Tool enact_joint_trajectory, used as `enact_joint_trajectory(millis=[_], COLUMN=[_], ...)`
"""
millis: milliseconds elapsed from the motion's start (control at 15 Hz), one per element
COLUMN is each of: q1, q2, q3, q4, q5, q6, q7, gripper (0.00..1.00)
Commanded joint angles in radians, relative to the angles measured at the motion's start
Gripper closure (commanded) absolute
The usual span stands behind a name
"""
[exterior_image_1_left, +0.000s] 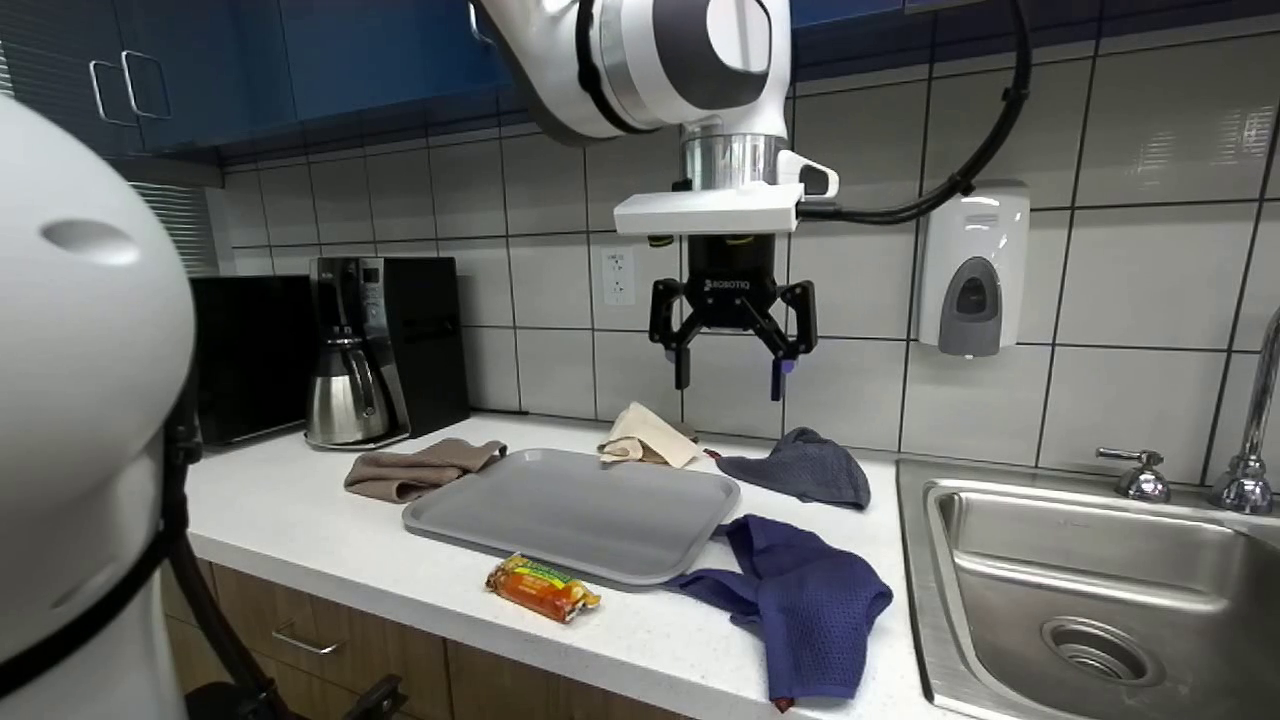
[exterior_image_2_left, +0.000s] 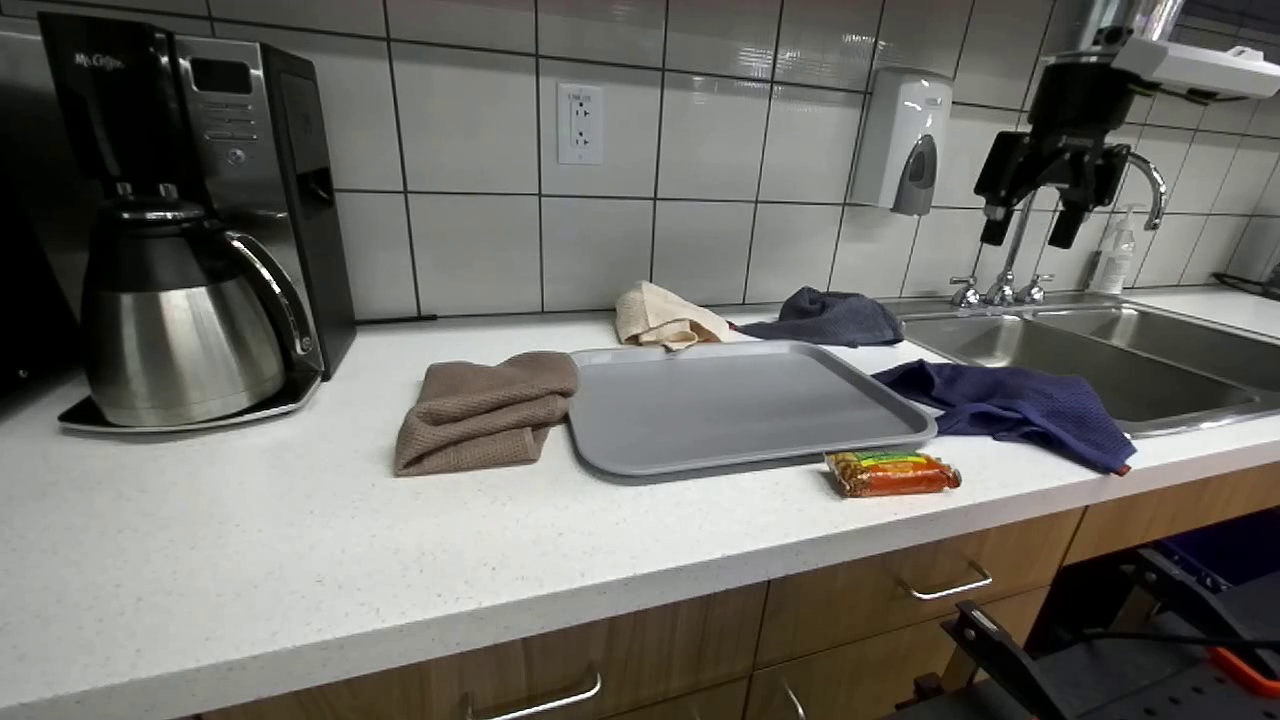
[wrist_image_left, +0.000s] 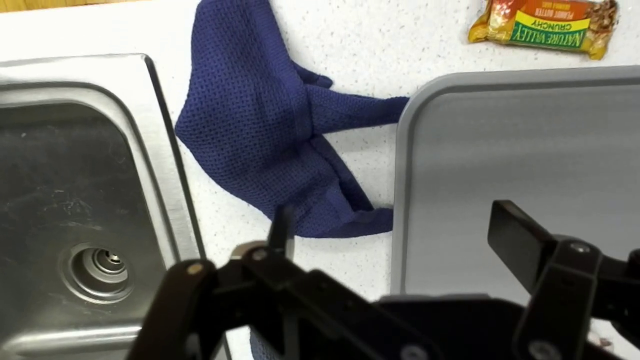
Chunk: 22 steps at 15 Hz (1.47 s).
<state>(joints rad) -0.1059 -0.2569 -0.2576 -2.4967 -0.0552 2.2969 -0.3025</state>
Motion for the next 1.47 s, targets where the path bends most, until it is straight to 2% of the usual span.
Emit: enact_joint_trajectory(millis=[0, 400, 933, 1400], q1=[-0.030, -0.048, -0.072, -0.103], q2=[-0.008, 0.031, 0.164, 0.286], q3=[0.012, -0.011, -0.041, -0.043], q4=[-0.034, -0.058, -0.039, 0.011], q5=[-0.010, 0.004, 0.027, 0.112], q6=[0.043, 0.132, 0.230, 0.279], q7=[0.001, -0.027, -0.042, -0.092], gripper=[0.00, 0.00, 0.00, 0.00])
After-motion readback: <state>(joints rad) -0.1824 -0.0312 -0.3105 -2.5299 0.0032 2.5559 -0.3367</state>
